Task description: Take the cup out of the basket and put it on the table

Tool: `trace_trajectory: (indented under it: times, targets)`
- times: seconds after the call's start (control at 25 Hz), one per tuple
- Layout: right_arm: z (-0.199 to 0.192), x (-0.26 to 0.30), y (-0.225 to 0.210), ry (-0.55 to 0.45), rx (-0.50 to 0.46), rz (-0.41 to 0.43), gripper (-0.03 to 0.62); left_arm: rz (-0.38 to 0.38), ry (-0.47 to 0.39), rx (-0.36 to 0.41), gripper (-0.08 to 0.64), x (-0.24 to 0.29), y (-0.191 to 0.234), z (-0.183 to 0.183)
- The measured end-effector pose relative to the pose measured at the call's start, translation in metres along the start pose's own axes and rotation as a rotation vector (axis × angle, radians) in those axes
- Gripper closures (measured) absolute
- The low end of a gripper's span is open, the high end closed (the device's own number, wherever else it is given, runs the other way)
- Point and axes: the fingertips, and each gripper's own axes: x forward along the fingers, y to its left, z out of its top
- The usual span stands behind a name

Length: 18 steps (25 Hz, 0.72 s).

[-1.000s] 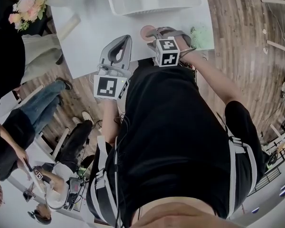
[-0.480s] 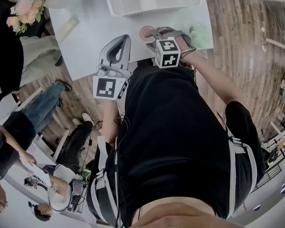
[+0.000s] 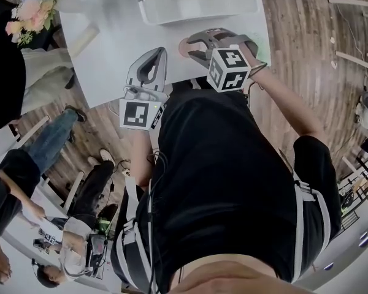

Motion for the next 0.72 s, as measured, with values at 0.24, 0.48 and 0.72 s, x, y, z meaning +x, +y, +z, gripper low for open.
trace_trajectory:
  times: [0.24,0.48,0.72]
  targets:
    - [0.015,-0.034,-0.037,-0.026,-0.013,-0.051,0.463,-0.006,-0.007,-0.002,0.54,0.0,0.003,0.001]
    - [0.011,-0.055,-0.092,-0.041,0.04,-0.139,0.463,-0.007,-0.009,-0.001,0.54,0.0,0.003,0.002]
    - [-0.01,-0.063,-0.148,-0.004,0.074,-0.224,0.463,-0.015,0.007,0.005,0.54,0.004,-0.005,0.006]
